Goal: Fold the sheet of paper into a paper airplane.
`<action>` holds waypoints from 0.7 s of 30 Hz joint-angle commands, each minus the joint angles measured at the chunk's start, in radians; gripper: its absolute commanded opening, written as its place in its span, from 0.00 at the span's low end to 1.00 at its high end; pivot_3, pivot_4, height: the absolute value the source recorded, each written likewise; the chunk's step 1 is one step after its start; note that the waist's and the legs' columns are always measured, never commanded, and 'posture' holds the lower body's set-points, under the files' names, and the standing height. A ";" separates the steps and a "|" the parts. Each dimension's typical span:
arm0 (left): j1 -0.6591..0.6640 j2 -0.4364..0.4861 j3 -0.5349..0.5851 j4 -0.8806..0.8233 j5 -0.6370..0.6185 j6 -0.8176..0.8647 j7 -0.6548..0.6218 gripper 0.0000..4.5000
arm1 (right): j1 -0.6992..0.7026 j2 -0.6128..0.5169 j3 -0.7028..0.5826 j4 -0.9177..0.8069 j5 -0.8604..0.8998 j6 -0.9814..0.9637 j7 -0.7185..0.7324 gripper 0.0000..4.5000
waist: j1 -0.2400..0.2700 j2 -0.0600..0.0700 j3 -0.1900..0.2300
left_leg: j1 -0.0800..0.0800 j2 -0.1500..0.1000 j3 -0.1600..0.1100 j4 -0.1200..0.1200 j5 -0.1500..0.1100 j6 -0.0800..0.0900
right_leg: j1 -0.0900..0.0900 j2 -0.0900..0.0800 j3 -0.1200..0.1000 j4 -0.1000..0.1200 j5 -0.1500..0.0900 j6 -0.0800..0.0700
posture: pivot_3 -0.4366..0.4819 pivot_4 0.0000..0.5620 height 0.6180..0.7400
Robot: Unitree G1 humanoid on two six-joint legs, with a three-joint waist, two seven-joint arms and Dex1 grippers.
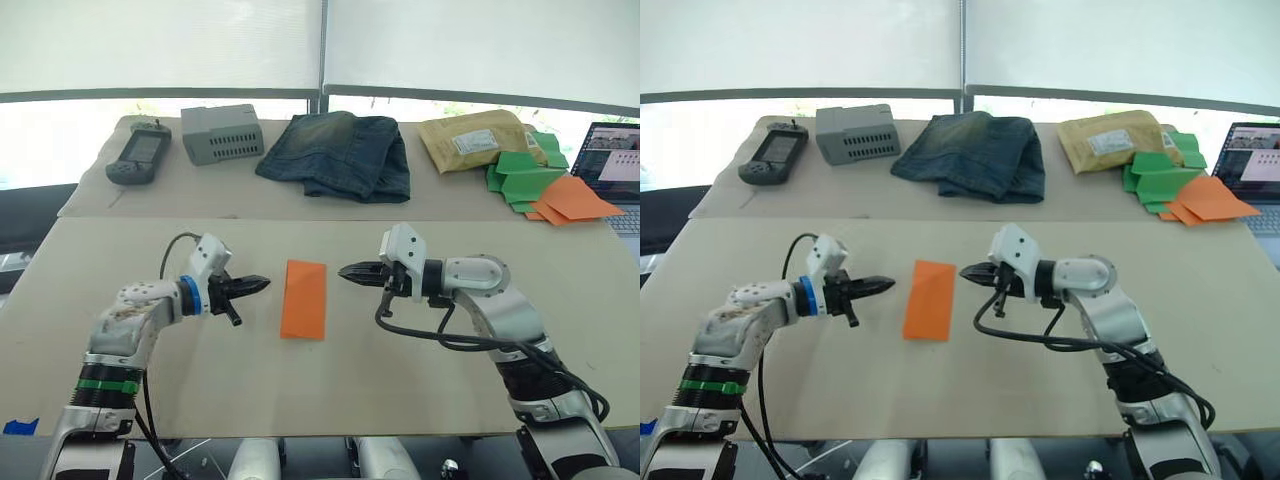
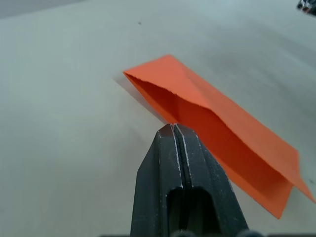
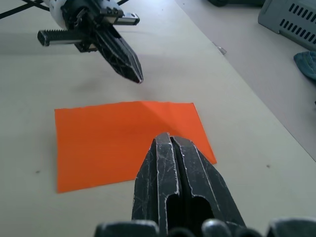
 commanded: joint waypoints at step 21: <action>-0.202 -0.210 -0.187 0.190 0.085 -0.158 -0.093 0.00 | 0.038 -0.111 -0.039 -0.082 -0.047 0.020 -0.089 0.00 | 0.029 -0.001 0.000 | -0.001 -0.001 0.001 0.005 0.000 0.000 | 0.001 0.000 0.000 0.001 0.002 0.002 | 0.48 0.27 0.91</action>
